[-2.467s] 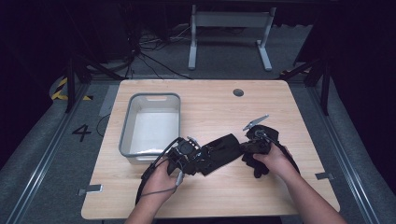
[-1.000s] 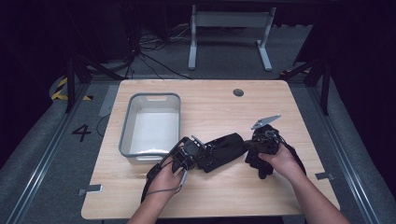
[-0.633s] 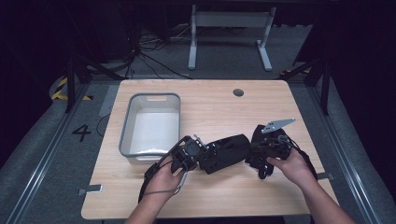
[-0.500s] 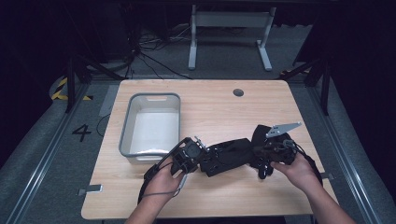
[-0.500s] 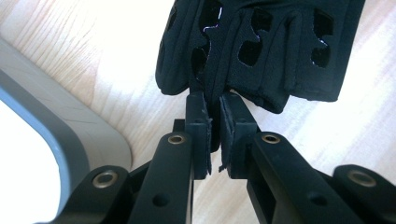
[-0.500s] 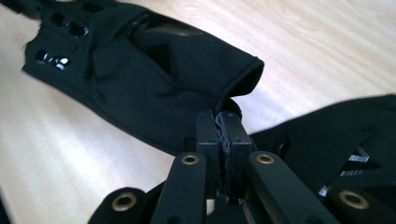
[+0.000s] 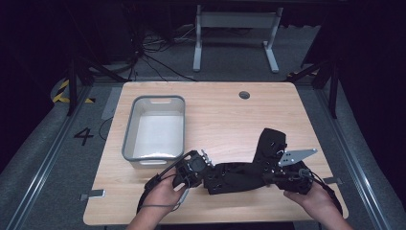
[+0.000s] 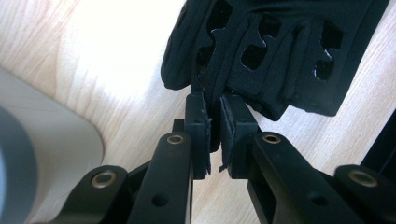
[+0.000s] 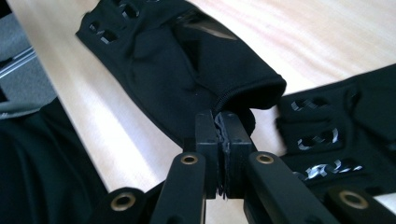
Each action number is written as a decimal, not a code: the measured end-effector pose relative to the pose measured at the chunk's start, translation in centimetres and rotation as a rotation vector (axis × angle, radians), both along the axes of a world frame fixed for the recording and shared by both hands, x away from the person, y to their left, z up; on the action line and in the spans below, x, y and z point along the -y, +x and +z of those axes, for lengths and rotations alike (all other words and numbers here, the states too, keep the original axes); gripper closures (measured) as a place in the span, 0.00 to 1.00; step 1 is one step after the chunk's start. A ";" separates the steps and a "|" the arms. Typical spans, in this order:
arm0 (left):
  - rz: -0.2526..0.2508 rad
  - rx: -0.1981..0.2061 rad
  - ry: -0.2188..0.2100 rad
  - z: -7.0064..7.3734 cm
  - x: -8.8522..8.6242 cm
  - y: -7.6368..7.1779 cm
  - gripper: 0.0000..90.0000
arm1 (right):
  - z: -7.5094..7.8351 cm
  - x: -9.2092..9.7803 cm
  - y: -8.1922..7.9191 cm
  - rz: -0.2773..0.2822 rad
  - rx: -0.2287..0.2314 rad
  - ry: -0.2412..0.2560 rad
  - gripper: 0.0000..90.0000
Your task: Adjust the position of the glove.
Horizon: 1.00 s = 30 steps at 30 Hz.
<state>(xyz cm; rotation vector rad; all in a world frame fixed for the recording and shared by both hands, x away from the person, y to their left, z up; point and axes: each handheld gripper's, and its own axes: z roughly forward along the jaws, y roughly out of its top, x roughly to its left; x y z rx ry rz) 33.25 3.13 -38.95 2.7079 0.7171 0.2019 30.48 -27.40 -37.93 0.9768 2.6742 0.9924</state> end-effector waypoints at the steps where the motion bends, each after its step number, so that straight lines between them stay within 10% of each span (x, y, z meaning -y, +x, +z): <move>1: -0.005 -0.008 0.003 -0.2 0.1 0.0 0.91 | -0.1 0.0 -0.2 0.002 -0.005 -0.004 0.98; 21: -0.066 -0.095 0.056 -2.8 1.5 0.3 0.89 | -2.9 0.2 0.0 0.015 -0.159 -0.061 0.97; 30: -0.029 -0.086 -0.017 -2.1 0.5 0.8 0.69 | -2.2 1.0 0.5 -0.024 -0.158 -0.030 0.81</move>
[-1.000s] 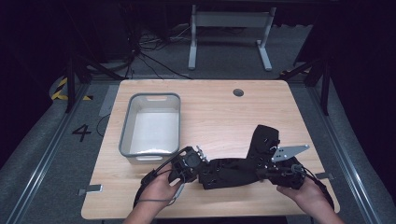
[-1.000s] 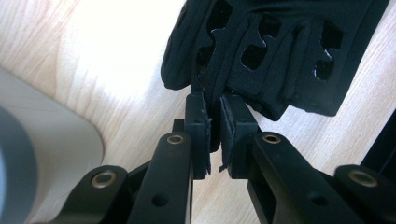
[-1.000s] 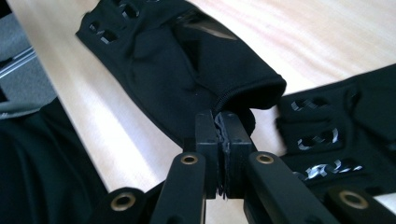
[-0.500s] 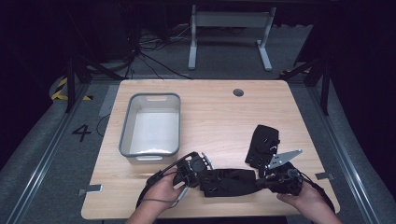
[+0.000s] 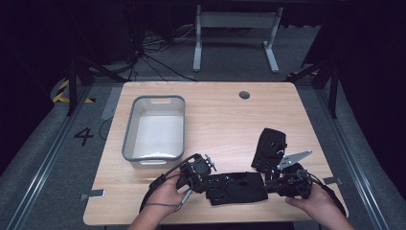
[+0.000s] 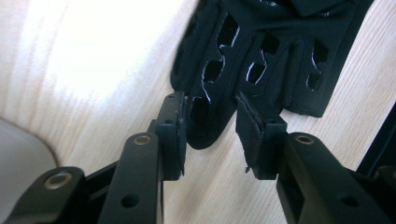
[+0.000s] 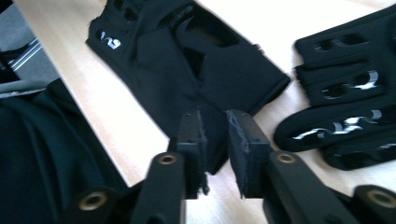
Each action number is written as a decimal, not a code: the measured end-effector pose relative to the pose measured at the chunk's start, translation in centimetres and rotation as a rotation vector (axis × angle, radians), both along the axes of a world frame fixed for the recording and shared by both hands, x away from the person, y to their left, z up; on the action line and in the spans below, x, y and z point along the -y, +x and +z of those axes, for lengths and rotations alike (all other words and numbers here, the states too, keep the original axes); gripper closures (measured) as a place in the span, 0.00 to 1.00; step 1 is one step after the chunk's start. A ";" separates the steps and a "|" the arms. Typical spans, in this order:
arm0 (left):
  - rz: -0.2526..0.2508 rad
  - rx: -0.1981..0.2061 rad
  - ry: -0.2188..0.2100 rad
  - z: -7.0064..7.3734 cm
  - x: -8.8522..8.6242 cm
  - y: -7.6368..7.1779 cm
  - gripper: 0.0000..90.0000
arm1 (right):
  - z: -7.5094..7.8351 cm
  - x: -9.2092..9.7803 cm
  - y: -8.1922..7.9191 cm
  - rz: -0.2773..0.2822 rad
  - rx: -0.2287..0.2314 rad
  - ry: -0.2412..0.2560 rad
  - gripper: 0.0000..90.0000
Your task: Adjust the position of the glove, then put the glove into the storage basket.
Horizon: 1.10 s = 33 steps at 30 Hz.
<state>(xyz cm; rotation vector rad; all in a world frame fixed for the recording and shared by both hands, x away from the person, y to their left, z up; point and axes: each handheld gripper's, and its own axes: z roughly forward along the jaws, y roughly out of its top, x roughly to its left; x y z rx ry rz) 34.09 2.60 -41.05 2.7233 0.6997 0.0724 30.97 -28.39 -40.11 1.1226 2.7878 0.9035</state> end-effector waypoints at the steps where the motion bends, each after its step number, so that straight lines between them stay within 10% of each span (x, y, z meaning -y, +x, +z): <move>1: 0.008 0.003 -0.006 0.1 -0.1 0.1 0.68 | 0.2 0.1 0.0 -0.010 0.002 0.004 0.81; 11: 0.075 0.058 -0.096 1.5 -1.0 0.2 0.65 | 1.3 0.9 0.7 -0.074 0.114 0.010 0.76; 33: 0.160 0.063 -0.145 2.0 -3.0 0.3 0.65 | 2.5 -0.5 6.3 -0.182 0.122 -0.031 0.77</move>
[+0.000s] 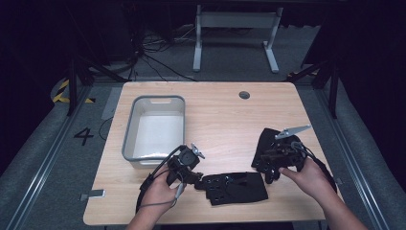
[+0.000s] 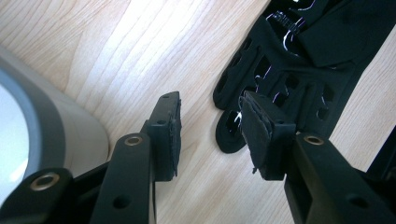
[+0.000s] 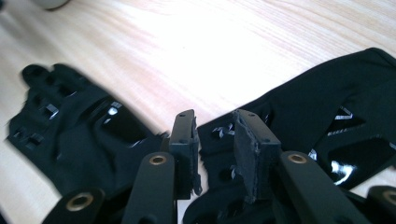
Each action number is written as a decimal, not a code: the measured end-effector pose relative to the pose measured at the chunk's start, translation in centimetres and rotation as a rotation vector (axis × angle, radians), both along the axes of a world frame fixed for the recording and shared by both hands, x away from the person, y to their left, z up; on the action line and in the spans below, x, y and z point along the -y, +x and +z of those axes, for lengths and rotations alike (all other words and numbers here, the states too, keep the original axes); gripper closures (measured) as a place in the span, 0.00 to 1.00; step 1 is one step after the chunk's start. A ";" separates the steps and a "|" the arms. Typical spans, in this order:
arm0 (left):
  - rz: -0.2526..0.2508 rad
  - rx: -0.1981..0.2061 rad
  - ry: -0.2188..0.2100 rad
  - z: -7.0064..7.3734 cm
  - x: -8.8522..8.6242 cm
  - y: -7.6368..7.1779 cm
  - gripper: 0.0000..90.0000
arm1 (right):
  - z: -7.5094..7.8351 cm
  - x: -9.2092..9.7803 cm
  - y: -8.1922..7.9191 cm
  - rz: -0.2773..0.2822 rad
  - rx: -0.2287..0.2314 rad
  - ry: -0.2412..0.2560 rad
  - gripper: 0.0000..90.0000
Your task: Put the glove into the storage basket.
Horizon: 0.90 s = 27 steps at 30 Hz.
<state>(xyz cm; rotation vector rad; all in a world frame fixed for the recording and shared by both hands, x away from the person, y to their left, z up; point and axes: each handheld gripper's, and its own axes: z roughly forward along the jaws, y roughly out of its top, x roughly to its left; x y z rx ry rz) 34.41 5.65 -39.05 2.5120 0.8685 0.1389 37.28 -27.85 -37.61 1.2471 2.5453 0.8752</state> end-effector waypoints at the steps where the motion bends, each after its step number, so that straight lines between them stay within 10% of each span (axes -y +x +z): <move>1: -0.001 0.000 0.001 0.0 -0.1 0.0 0.65 | -0.2 -0.1 0.5 -0.005 -0.008 -0.008 0.77; 27: 0.038 -0.006 0.025 -0.7 -1.0 0.0 0.65 | -4.2 -0.9 7.6 -0.154 -0.138 -0.078 0.65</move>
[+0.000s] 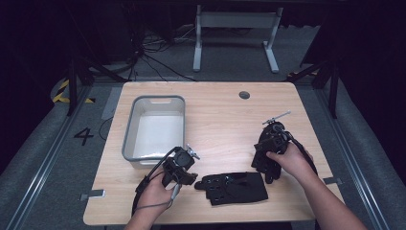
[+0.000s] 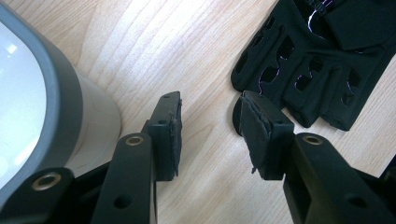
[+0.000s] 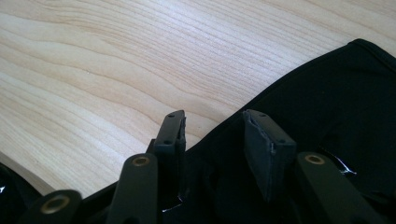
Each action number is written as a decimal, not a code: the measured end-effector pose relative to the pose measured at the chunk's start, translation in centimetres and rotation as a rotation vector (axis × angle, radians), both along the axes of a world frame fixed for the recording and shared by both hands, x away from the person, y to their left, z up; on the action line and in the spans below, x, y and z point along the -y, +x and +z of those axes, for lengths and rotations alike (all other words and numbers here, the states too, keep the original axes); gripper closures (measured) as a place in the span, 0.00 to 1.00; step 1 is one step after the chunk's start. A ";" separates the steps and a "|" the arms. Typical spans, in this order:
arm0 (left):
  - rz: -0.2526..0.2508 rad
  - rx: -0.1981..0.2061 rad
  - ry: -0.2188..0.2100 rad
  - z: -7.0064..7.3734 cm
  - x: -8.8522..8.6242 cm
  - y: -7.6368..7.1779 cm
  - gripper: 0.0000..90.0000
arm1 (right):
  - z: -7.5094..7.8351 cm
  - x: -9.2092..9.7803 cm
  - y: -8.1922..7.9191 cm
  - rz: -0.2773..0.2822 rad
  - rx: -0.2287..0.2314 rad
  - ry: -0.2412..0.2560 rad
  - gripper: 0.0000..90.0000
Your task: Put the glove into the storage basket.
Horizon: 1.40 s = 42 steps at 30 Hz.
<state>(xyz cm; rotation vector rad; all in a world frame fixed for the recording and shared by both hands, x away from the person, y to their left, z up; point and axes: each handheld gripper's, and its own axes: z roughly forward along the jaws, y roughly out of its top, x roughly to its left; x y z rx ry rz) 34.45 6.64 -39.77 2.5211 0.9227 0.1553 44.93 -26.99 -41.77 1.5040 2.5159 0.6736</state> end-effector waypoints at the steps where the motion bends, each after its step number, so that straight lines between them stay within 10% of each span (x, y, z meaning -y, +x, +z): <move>1: -0.001 0.000 0.000 0.0 0.0 0.0 0.65 | -0.1 0.0 0.1 -0.001 0.000 -0.001 0.65; 21: 0.009 -0.007 0.008 -0.3 0.1 0.2 0.64 | -1.4 -0.9 0.3 -0.018 0.019 -0.077 0.58; 35: 0.007 -0.009 0.012 -0.3 0.1 0.2 0.64 | -1.4 -1.0 0.2 0.009 0.079 -0.182 0.90; 42: 0.002 -0.014 0.012 -0.4 0.0 0.2 0.64 | -1.3 -0.6 0.5 0.012 0.065 -0.159 0.93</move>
